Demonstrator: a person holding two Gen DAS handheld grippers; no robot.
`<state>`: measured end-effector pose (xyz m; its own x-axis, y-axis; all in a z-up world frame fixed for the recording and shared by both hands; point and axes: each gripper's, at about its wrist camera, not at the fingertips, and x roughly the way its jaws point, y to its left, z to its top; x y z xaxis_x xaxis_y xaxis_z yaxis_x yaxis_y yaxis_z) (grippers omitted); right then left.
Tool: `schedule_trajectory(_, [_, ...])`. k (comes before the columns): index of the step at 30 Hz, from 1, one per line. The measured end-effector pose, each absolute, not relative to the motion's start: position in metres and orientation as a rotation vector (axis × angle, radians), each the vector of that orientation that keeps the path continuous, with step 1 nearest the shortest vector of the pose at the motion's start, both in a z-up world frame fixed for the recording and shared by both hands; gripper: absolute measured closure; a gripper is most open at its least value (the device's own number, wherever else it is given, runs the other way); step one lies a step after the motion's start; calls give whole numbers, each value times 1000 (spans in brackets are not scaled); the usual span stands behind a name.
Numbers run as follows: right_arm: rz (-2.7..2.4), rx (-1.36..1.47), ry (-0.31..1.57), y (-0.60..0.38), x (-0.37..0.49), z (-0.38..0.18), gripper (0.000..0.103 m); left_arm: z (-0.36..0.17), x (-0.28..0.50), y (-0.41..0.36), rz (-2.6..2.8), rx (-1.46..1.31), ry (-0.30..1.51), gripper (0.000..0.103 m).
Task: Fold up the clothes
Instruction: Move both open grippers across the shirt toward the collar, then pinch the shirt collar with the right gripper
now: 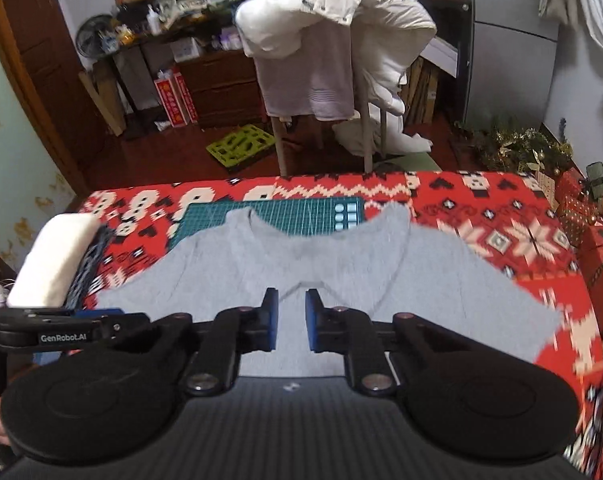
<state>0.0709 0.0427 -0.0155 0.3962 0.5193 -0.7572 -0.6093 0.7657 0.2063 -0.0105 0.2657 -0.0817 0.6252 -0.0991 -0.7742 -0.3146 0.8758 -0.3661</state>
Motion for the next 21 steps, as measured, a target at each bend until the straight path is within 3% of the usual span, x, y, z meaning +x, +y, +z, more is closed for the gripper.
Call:
schedule_trajectory(4, [703,-134,991,94,124,-25,97,-102,19,295,162,-587,954,66])
schedule_trajectory(6, [688,-140,1043,114,147,-45,100,-112,30,304,184,-589,980,71])
schedule_trajectory(16, [649,-192,1206,167,206,-141,100,-142,46,335,251,-612,1027,71])
schedule_trajectory(21, [612,-197,1212,181,224,-160,100,-143,49,342,261,-604,1011,71])
